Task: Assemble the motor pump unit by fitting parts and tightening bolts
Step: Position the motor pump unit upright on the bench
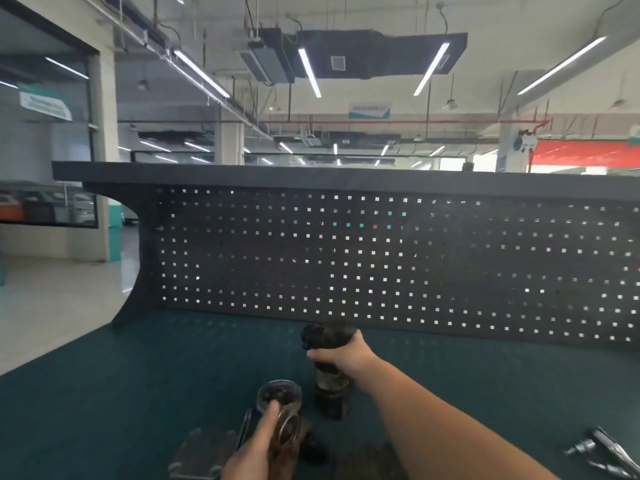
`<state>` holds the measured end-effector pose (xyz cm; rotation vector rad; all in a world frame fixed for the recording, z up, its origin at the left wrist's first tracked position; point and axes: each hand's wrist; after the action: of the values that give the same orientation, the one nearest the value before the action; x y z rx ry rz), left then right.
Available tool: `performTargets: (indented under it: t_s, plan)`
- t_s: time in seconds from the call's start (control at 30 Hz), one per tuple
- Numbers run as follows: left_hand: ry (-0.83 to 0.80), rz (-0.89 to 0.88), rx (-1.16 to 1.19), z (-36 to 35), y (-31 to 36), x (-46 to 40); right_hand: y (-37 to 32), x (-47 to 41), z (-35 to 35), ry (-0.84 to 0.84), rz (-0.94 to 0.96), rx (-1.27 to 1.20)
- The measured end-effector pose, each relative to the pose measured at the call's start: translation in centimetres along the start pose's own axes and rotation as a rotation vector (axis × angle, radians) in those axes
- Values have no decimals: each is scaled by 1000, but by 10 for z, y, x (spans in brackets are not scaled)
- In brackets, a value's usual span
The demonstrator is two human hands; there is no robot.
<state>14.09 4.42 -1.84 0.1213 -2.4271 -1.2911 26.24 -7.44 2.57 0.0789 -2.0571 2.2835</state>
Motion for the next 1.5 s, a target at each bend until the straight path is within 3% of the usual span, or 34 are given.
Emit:
performTargets:
  t_s: [0.13, 0.23, 0.37, 0.5, 0.6, 0.77, 0.93, 1.1, 1.13, 1.2, 1.27, 1.3, 1.37, 1.43, 1.5]
  plan:
    - [4, -204, -264, 12, -5, 17, 2, 3, 4, 172, 165, 22]
    - [188, -379, -413, 4, -3, 33, -13, 27, 19, 258, 194, -359]
    - [85, -673, -593, -14, -7, 62, -24, 93, 64, 162, 163, -887]
    - [-49, -1078, -784, -31, -3, 98, -6, 166, 112, 34, 212, -1158]
    - [-148, -1235, -880, -43, -10, 124, 14, 203, 136, -80, 214, -1286]
    - [-366, -1295, -1079, -51, -29, 140, 31, 235, 154, -91, 125, -1310]
    - [-469, -1385, -1242, -53, -39, 139, 43, 255, 157, -18, 5, -1298]
    - [-414, -1347, -1243, -65, -53, 145, 53, 265, 145, 38, -117, -1299]
    - [-436, -1274, -1271, -60, -54, 142, 56, 266, 141, 49, -134, -1334]
    - [-316, -1116, -1206, -64, -58, 146, 61, 269, 137, 74, -168, -1391]
    - [-370, -1267, -1250, -64, -68, 150, 66, 268, 137, 116, -183, -1404]
    - [-375, -1317, -1328, -62, -71, 154, 68, 267, 138, 142, -185, -1390]
    - [-432, -1248, -1458, -58, -75, 155, 72, 267, 143, 195, -172, -1344]
    - [-332, -1309, -1637, -60, -78, 152, 74, 267, 148, 268, -159, -1295]
    - [-278, -1240, -1854, -63, -78, 151, 77, 267, 153, 396, -163, -1229]
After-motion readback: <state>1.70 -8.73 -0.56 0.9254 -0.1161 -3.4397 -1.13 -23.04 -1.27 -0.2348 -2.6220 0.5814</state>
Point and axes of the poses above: each hand's wrist, its own x-axis away from the middle knuckle, its own z-axis out of the back of the hand, y = z × x, and after that the axes turned 12 degrees about -x, right-handed
